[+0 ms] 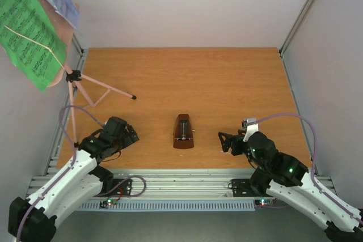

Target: Pack up the instrument practice props

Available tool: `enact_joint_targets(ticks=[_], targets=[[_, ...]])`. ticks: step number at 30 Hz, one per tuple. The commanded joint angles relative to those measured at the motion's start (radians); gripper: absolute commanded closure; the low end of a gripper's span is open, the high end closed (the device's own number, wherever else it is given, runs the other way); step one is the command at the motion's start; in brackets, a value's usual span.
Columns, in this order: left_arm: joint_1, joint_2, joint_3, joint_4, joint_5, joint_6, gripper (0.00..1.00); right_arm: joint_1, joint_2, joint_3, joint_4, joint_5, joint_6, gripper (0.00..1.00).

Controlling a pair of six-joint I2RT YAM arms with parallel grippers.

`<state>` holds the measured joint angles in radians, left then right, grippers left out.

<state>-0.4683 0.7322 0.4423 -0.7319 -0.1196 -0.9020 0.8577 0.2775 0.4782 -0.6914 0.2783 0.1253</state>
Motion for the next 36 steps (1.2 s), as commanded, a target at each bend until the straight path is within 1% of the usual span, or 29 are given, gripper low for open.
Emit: enact_joint_targets(ticks=[1, 5, 7, 10, 14, 20, 23, 27, 32, 34, 36], targets=[[0.032, 0.006, 0.080, -0.204, -0.099, -0.123, 0.01, 0.001, 0.069, 0.042, -0.093, 0.095, -0.006, 0.02], [0.039, -0.027, 0.121, -0.295, -0.110, -0.233, 0.01, 0.001, 0.067, 0.051, -0.096, 0.129, 0.006, 0.01], [0.042, -0.050, 0.108, -0.322, -0.120, -0.277, 0.01, 0.001, 0.047, 0.047, -0.101, 0.135, 0.017, 0.02], [0.062, -0.080, 0.051, -0.345, -0.131, -0.335, 0.00, 0.001, 0.014, 0.048, -0.119, 0.139, 0.030, 0.02], [0.123, -0.093, -0.007, -0.304, -0.102, -0.362, 0.03, 0.001, -0.036, 0.042, -0.130, 0.134, 0.040, 0.02], [0.176, -0.036, -0.036, -0.189, -0.066, -0.318, 0.09, 0.001, -0.040, 0.030, -0.129, 0.122, 0.039, 0.03], [0.183, -0.016, -0.048, -0.157, -0.064, -0.312, 0.14, 0.001, -0.028, 0.031, -0.131, 0.112, 0.043, 0.03], [0.188, 0.000, -0.065, -0.123, -0.079, -0.300, 0.27, 0.001, -0.022, 0.024, -0.128, 0.107, 0.042, 0.03], [0.188, 0.005, -0.083, -0.102, -0.090, -0.292, 0.40, 0.001, -0.023, 0.019, -0.128, 0.098, 0.046, 0.03], [0.189, 0.010, -0.085, -0.094, -0.093, -0.286, 0.44, 0.001, -0.023, 0.015, -0.129, 0.100, 0.049, 0.03], [0.189, 0.022, -0.088, -0.090, -0.094, -0.278, 0.47, 0.001, -0.023, 0.013, -0.130, 0.100, 0.051, 0.03]])
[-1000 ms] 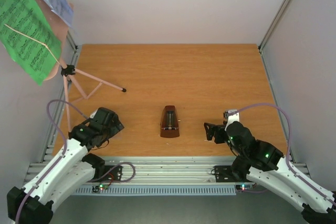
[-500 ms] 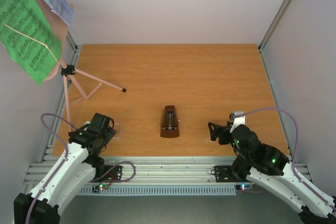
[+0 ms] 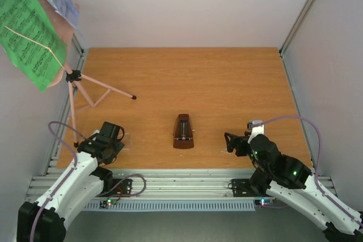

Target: Pack up the instrument practice props

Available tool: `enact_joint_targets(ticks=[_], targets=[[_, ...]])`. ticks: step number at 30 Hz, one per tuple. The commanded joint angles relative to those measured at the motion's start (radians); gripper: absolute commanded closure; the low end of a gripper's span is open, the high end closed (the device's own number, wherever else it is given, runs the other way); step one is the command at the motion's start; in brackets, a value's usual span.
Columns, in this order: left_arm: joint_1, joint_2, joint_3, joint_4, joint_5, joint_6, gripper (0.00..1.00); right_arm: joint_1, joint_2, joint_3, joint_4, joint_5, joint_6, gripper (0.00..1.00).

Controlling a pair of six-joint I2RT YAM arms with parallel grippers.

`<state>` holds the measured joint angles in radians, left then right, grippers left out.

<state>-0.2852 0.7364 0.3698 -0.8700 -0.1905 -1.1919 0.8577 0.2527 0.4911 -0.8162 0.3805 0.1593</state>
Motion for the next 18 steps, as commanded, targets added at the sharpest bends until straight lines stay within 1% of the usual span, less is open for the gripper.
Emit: enact_joint_targets(ticks=[1, 3, 7, 13, 18], targets=[[0.006, 0.024, -0.017, 0.051, -0.021, 0.016, 0.47, 0.001, 0.002, 0.000, -0.007, -0.004, 0.018, 0.03], [0.006, 0.037, -0.019, 0.053, -0.023, 0.026, 0.48, 0.001, 0.001, 0.000, -0.008, -0.005, 0.020, 0.04], [0.005, 0.053, -0.020, 0.071, -0.034, 0.051, 0.54, 0.001, -0.001, 0.000, -0.010, -0.007, 0.020, 0.04], [0.006, 0.095, -0.019, 0.094, -0.040, 0.104, 0.68, 0.001, 0.002, -0.006, -0.007, -0.001, 0.021, 0.04], [0.005, 0.126, -0.010, 0.100, -0.043, 0.134, 0.75, 0.001, -0.001, -0.006, -0.008, -0.003, 0.020, 0.04]])
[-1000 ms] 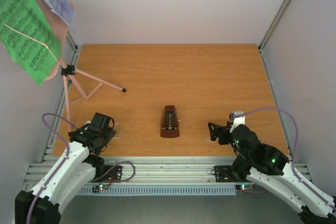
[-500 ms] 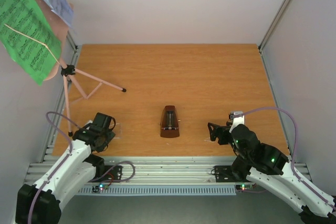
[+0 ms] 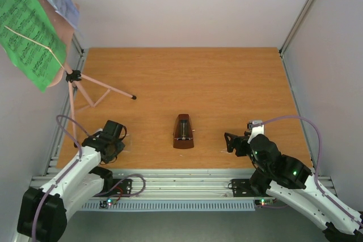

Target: Pack up the instrument practice props

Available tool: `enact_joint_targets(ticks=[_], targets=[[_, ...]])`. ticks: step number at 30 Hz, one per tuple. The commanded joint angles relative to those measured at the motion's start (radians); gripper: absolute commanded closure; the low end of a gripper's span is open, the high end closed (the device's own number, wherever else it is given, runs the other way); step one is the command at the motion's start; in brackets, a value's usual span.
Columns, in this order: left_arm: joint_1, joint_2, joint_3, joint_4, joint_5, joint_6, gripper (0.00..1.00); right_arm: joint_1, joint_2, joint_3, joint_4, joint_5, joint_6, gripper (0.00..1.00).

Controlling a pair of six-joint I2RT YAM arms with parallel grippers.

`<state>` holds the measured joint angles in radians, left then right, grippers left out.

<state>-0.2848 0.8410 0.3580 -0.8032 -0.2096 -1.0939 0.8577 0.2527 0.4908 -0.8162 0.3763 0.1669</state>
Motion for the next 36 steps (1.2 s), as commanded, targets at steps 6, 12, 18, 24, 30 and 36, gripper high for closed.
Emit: enact_joint_targets(ticks=[6, 12, 18, 24, 30, 36], targets=[[0.004, 0.062, 0.027, 0.059, -0.002, 0.112, 0.88, 0.002, 0.000, -0.006, -0.007, 0.002, 0.011, 0.04], [0.004, 0.133, 0.096, 0.076, 0.057, 0.303, 0.97, 0.002, -0.004, -0.006, -0.006, 0.009, 0.011, 0.04], [-0.005, 0.205, 0.108, 0.096, 0.086, 0.350, 0.96, 0.001, -0.005, -0.006, -0.011, 0.011, 0.016, 0.04], [-0.008, 0.231, 0.115, 0.094, 0.095, 0.352, 0.87, 0.001, -0.004, -0.006, -0.011, 0.012, 0.016, 0.04], [-0.007, 0.268, 0.127, 0.085, 0.122, 0.344, 0.86, 0.001, -0.005, -0.006, -0.012, 0.016, 0.019, 0.04], [-0.008, 0.325, 0.142, 0.086, 0.138, 0.349, 0.95, 0.001, -0.010, -0.005, -0.014, 0.016, 0.022, 0.04]])
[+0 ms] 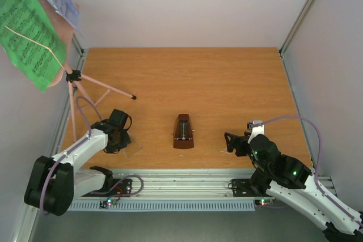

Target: Pack up the instrument practice props

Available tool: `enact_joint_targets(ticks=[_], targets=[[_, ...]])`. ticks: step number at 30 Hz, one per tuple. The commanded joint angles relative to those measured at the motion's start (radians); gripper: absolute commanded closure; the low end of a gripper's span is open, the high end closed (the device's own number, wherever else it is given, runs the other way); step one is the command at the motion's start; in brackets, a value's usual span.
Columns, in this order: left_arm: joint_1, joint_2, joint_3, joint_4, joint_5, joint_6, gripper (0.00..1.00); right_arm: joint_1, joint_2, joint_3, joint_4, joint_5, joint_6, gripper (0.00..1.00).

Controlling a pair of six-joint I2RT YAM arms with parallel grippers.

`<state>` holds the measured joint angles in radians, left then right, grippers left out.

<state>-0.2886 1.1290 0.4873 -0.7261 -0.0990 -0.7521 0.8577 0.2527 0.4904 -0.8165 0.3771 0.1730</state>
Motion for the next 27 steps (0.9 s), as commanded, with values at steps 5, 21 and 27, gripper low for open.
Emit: enact_joint_targets(ticks=[5, 21, 27], targets=[[-0.003, 0.033, 0.016, 0.030, 0.089, 0.060, 0.98, 0.001, -0.007, 0.001, -0.017, 0.020, 0.021, 0.02], [-0.079, -0.259, 0.117, 0.106, 0.347, 0.091, 1.00, 0.002, 0.095, 0.144, 0.063, -0.197, -0.095, 0.02], [-0.154, -0.377, 0.172, 0.167, 0.465, 0.136, 1.00, 0.001, 0.102, 0.211, 0.110, -0.397, -0.098, 0.01]])
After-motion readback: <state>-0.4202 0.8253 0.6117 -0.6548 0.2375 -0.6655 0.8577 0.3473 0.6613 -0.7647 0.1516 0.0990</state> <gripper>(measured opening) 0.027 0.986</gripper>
